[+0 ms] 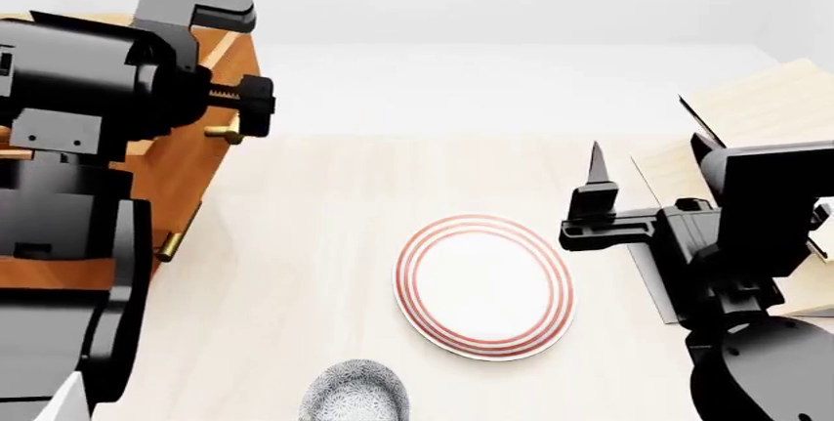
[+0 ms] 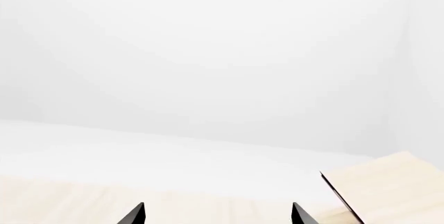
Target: Open the top drawer of the cabinet and put the bowl in it.
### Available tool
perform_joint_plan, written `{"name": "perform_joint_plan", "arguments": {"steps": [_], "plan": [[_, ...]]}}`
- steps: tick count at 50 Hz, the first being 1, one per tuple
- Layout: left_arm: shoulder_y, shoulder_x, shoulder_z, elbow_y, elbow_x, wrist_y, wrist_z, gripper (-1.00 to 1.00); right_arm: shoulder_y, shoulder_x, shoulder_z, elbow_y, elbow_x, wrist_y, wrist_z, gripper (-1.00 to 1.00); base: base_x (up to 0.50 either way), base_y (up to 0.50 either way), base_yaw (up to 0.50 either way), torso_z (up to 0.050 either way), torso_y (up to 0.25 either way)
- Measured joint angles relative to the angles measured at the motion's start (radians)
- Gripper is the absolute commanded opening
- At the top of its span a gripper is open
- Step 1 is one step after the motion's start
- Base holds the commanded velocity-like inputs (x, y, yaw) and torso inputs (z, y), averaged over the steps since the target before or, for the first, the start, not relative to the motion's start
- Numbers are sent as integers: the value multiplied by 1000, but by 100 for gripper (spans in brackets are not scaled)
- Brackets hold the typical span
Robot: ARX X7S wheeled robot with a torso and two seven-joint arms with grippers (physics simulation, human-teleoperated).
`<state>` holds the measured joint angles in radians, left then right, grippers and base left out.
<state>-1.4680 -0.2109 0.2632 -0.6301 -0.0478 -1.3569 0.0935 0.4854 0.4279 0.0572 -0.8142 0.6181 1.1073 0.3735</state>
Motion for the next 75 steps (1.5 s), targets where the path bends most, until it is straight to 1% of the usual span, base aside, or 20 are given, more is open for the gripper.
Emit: {"name": "perform_joint_plan", "arguments": {"steps": [40, 64, 75], "plan": [[64, 23, 23, 88, -21, -47, 30, 100, 5, 8, -5, 7, 16, -7, 15, 100, 0, 0, 0, 0, 0], [107, 56, 58, 232, -70, -118, 47, 100, 10, 13, -16, 12, 22, -13, 24, 100, 0, 0, 0, 0, 0], [123, 68, 73, 280, -69, -137, 39, 100, 4, 16, -17, 16, 23, -22, 26, 100, 0, 0, 0, 0, 0]]}}
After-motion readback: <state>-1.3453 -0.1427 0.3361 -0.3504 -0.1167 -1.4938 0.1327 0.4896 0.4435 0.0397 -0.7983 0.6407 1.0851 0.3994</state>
